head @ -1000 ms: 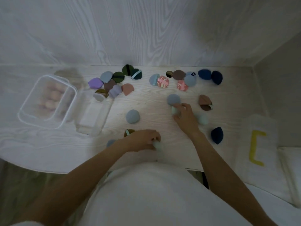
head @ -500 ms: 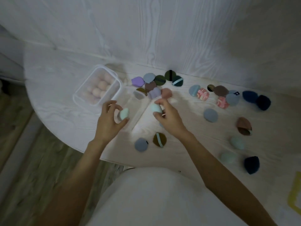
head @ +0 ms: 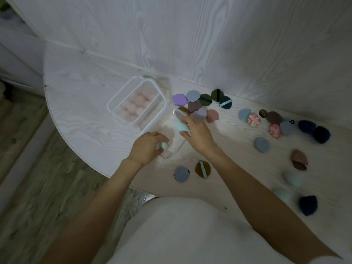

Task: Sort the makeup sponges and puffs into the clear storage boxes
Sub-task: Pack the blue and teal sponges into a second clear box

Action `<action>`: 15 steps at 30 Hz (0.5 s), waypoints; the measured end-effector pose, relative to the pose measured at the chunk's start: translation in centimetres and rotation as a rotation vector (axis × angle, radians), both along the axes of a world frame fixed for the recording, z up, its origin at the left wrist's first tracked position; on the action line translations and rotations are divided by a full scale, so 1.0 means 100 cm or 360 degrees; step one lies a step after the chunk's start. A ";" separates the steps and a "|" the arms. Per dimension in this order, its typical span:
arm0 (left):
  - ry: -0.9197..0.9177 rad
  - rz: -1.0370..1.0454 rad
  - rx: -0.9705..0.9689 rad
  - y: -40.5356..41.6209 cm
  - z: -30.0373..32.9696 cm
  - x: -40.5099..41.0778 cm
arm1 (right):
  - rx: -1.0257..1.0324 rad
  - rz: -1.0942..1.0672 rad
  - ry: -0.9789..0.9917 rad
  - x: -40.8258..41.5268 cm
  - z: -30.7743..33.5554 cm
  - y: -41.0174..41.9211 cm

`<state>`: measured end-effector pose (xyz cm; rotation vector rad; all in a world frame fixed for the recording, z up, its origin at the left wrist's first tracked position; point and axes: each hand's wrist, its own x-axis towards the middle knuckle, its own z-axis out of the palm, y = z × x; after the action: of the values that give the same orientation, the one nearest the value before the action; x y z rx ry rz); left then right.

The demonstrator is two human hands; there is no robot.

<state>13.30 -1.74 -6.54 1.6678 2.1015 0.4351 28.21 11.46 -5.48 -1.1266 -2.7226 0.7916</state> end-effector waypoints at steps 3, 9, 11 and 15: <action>0.0031 -0.0016 -0.0186 0.005 0.000 0.002 | 0.0049 -0.0083 -0.0003 0.005 -0.004 -0.009; 0.0130 -0.0264 -0.0396 0.003 0.003 0.006 | 0.0058 -0.0175 -0.0009 0.008 -0.010 -0.025; 0.0120 -0.0305 -0.0413 -0.005 0.005 0.010 | 0.0051 -0.0188 0.0001 0.009 -0.010 -0.026; 0.0262 -0.0299 -0.0395 -0.021 0.006 0.022 | 0.0072 -0.0173 -0.0029 0.008 -0.007 -0.027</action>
<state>15.47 -3.82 -5.97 1.7796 1.9901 -0.0221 29.04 8.79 -6.16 -1.2659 -2.6528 0.7050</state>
